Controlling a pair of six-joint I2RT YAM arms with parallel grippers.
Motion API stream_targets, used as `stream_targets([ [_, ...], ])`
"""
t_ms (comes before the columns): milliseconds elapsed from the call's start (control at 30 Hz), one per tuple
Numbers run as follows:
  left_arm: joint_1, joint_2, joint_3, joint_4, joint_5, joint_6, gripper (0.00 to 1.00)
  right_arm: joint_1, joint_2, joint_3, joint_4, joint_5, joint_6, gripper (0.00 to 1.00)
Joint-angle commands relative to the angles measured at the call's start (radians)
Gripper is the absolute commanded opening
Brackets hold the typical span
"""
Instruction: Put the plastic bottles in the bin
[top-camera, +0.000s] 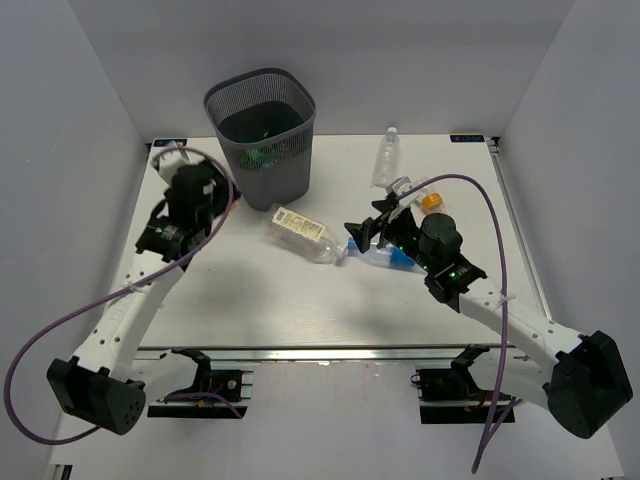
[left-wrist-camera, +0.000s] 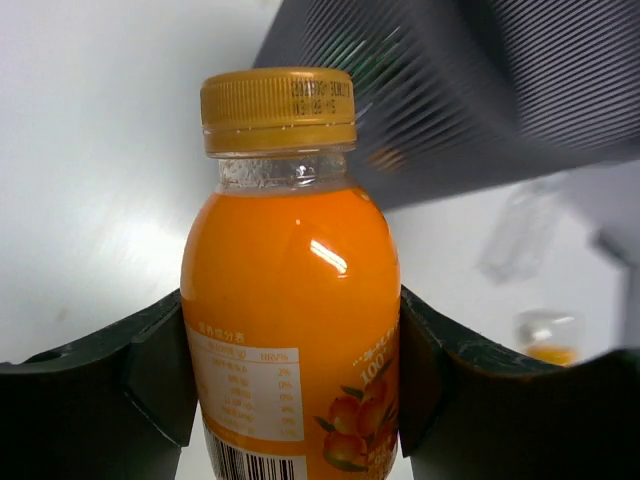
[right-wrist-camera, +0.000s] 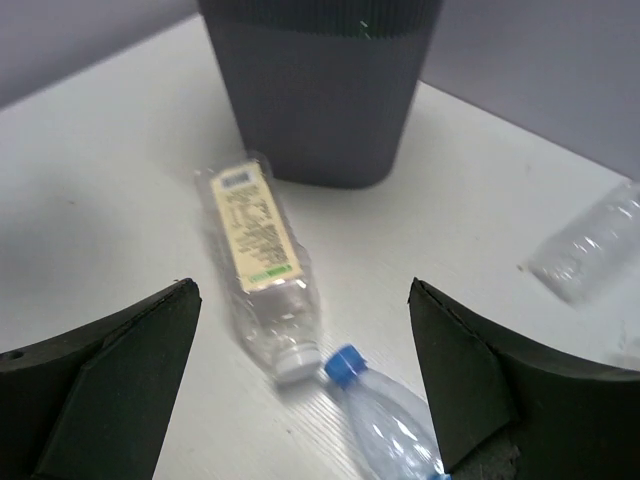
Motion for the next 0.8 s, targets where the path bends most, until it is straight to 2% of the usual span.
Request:
stream_targets([
  [0,0.000,0.008,0.196,0.094,-0.046,0.135,0.42,-0.034,0.009,0.071,-0.130,0.063,-0.079,0.89],
  [67,0.000,0.081,0.273,0.163,-0.037,0.189,0.42,-0.065,0.009,0.086,-0.163,0.067,-0.132,0.89],
  [100,0.000,0.189,0.401,0.212,-0.035,0.262,0.42,-0.100,0.003,0.094,-0.222,0.017,-0.213,0.89],
  [133,0.000,0.191,0.403,0.213,-0.035,0.263,0.42,-0.100,0.003,0.094,-0.241,0.017,-0.214,0.89],
  [233,0.000,0.373,0.609,0.234,-0.025,0.348,0.43,-0.146,0.000,0.106,-0.289,-0.063,-0.275,0.89],
  [267,-0.001,0.420,0.722,0.230,-0.020,0.362,0.43,-0.157,0.001,0.108,-0.309,-0.077,-0.281,0.89],
  [300,0.000,0.512,0.775,0.222,-0.031,0.384,0.44,-0.162,0.007,0.108,-0.318,-0.078,-0.289,0.89],
  [367,0.002,0.601,0.916,0.214,-0.054,0.413,0.46,-0.172,0.020,0.096,-0.338,-0.097,-0.342,0.89],
  [433,0.002,0.730,1.008,0.202,-0.083,0.421,0.47,-0.185,0.041,0.094,-0.391,-0.175,-0.443,0.89],
  [467,0.002,0.776,1.059,0.162,-0.080,0.427,0.49,-0.197,0.055,0.094,-0.422,-0.248,-0.584,0.89],
  [500,0.002,0.868,1.190,0.129,-0.078,0.425,0.66,-0.205,0.088,0.096,-0.456,-0.267,-0.643,0.89],
  [567,0.002,0.937,1.301,0.070,-0.084,0.416,0.81,-0.238,0.153,0.146,-0.514,-0.310,-0.753,0.89],
  [600,0.002,0.957,1.346,0.074,-0.085,0.421,0.91,-0.249,0.173,0.175,-0.608,-0.321,-0.778,0.89],
  [633,0.002,0.959,1.337,0.090,-0.078,0.422,0.98,-0.255,0.194,0.204,-0.649,-0.324,-0.793,0.89],
  [700,0.002,0.935,1.296,0.151,-0.072,0.425,0.98,-0.263,0.231,0.247,-0.709,-0.322,-0.830,0.89],
  [767,0.002,0.903,1.254,0.176,-0.071,0.421,0.98,-0.267,0.250,0.211,-0.686,-0.281,-0.827,0.89],
])
